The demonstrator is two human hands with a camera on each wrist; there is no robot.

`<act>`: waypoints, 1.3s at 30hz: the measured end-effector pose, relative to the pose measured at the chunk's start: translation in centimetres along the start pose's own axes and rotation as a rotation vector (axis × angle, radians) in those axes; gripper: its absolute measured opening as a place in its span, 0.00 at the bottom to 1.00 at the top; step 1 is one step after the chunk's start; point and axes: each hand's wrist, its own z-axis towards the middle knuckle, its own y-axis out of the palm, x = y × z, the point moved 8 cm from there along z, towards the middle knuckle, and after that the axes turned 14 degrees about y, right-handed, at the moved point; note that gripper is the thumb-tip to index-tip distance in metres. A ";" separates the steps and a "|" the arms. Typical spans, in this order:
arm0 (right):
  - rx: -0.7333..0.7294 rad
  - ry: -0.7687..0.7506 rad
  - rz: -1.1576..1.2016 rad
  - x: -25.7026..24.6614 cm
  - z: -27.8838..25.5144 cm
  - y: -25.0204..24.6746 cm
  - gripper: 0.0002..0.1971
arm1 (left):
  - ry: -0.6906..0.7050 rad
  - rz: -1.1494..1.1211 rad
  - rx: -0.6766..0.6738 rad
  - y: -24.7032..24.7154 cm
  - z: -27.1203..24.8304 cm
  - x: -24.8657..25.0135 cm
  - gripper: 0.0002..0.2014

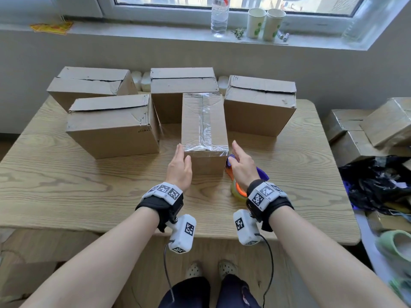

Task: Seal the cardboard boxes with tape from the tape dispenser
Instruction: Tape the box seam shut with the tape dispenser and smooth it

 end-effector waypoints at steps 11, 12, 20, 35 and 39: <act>0.119 0.000 0.148 -0.1 1.4 -0.8 0.20 | 0.058 0.130 0.069 -2.6 1.5 -0.1 0.20; 0.135 -0.004 0.167 0.0 1.6 -0.9 0.20 | 0.069 0.153 0.070 -2.8 1.7 -0.1 0.20; 0.245 -0.056 0.133 -0.2 2.5 -1.5 0.17 | 0.131 0.177 0.136 -3.3 2.6 -0.2 0.15; 0.094 -0.142 -0.272 -2.3 3.1 -2.7 0.16 | 0.158 0.205 -0.136 -3.7 3.7 -0.5 0.13; 0.174 -0.144 -0.291 -1.9 3.2 -2.4 0.14 | 0.178 0.332 -0.145 -3.2 4.2 -0.5 0.11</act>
